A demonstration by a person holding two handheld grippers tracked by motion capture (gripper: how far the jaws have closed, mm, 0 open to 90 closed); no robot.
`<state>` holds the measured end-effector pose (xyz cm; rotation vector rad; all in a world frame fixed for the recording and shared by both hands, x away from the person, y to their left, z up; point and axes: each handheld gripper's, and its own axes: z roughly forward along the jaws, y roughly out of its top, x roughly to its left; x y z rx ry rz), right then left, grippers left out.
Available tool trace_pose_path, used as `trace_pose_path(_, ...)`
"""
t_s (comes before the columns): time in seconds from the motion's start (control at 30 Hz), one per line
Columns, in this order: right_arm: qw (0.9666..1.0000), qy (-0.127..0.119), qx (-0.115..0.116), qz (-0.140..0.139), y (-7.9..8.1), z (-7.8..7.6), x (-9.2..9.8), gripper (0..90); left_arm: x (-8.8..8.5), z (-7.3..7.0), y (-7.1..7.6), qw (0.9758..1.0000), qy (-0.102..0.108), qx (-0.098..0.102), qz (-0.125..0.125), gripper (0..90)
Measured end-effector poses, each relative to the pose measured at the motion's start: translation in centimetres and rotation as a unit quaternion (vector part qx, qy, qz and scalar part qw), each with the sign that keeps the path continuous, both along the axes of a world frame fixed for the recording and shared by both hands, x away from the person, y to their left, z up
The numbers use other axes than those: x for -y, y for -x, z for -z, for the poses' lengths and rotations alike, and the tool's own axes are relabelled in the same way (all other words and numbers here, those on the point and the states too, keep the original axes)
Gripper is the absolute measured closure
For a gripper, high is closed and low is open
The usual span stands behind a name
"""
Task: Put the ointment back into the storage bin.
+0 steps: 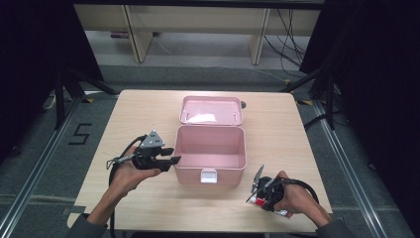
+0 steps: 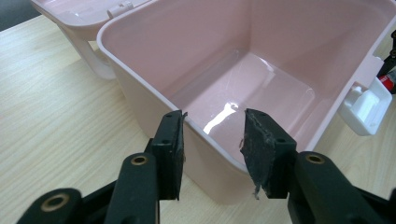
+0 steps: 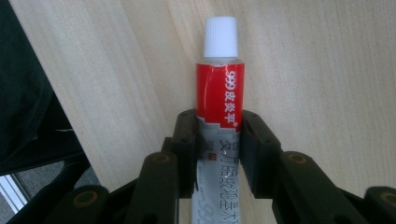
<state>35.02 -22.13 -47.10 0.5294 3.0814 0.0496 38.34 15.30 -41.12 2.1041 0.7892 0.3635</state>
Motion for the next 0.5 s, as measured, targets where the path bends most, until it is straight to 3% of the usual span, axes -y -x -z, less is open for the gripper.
trace_pose_path(0.1,0.9997,-0.011,0.005,0.022,0.3,-0.3,-0.1,70.2,0.0,0.0,0.0,1.0000,-0.001,0.001,0.000,58.1)
trace_pose_path(0.17,0.9999,-0.006,0.008,0.007,0.1,-0.6,0.2,70.3,0.0,0.0,0.0,1.0000,-0.001,0.001,-0.001,58.1)
trace_pose_path(0.23,0.9994,-0.014,0.002,0.031,0.4,-1.0,0.2,70.2,0.1,0.0,0.0,1.0000,-0.001,0.001,-0.001,58.2)
trace_pose_path(0.33,0.9997,-0.008,0.019,0.012,0.1,-1.5,0.5,70.3,0.1,0.0,0.0,1.0000,-0.002,0.001,-0.002,58.2)
trace_pose_path(0.37,0.9996,-0.016,0.011,0.022,0.3,-1.8,0.4,70.2,0.1,0.0,0.1,1.0000,-0.001,0.001,-0.002,58.2)
trace_pose_path(0.43,0.9993,-0.021,0.016,0.026,0.3,-2.3,0.6,70.3,0.1,0.0,0.0,1.0000,-0.003,0.002,-0.002,58.2)
trace_pose_path(0.5,0.9992,-0.028,0.023,0.017,0.2,-2.8,0.8,70.3,0.1,0.0,0.1,1.0000,-0.004,0.002,-0.001,58.2)
